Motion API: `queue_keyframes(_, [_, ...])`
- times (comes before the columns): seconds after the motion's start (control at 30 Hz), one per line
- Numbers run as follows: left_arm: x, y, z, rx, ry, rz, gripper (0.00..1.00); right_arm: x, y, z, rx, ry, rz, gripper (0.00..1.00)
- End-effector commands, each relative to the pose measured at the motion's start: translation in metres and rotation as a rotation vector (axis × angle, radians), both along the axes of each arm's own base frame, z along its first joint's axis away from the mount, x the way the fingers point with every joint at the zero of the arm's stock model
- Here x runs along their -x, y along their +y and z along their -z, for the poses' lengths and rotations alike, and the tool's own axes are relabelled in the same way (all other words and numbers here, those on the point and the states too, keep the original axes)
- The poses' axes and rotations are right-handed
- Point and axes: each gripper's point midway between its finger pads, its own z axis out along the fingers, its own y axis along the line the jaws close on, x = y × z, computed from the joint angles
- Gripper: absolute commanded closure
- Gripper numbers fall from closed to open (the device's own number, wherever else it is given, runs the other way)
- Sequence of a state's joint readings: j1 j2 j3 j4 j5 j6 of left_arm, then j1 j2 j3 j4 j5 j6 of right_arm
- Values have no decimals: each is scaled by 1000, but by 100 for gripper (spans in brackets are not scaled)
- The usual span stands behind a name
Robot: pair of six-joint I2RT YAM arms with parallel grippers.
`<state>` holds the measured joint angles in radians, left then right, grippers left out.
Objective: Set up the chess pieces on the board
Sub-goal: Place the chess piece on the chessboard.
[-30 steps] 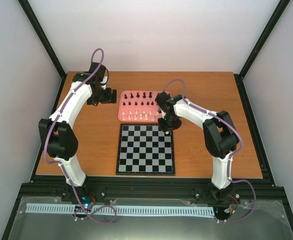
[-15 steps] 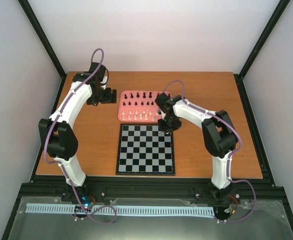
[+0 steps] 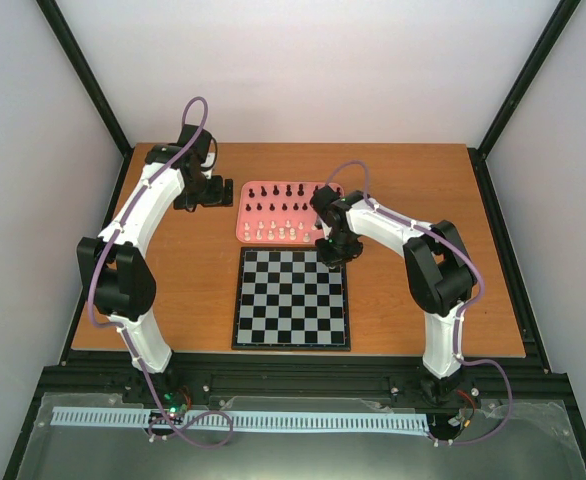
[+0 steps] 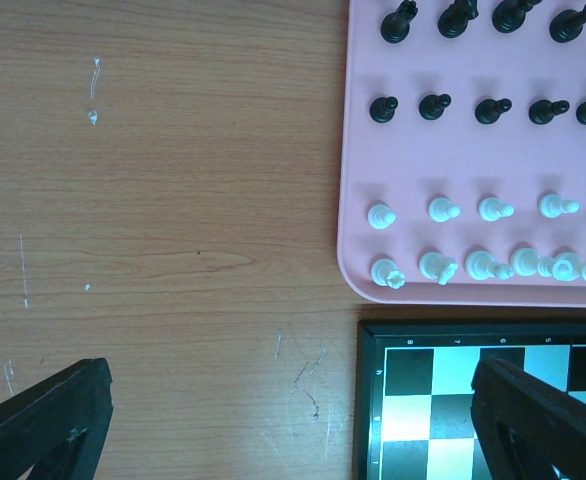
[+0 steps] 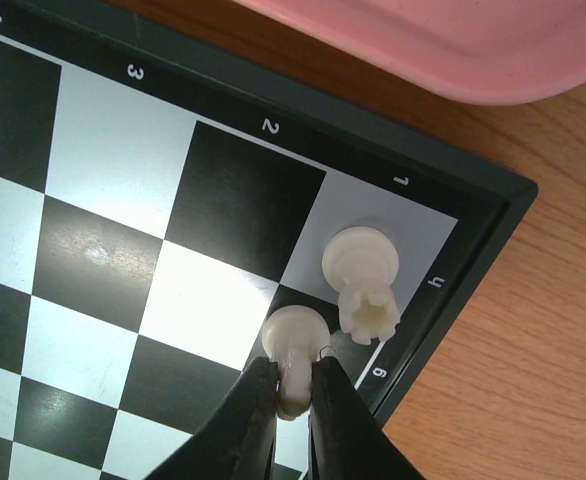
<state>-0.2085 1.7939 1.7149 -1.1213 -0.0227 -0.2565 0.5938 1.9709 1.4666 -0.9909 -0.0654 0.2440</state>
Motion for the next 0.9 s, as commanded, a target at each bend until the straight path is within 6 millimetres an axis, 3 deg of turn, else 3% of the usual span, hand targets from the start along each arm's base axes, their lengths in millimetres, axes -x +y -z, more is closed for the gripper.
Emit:
queue_keyframes(0.0, [-2,1,-8,-6,-27,5,0,6,1,-8,-8,-4,-8,88])
queue_keyframes(0.67, [-3,1,-5,-7,-20,5,0,7,-4,-7,24,1,6,87])
queue_keyframes(0.87, [-4,1,-4,-8,-16,4,0,6,-5,-7,26,0,6,77])
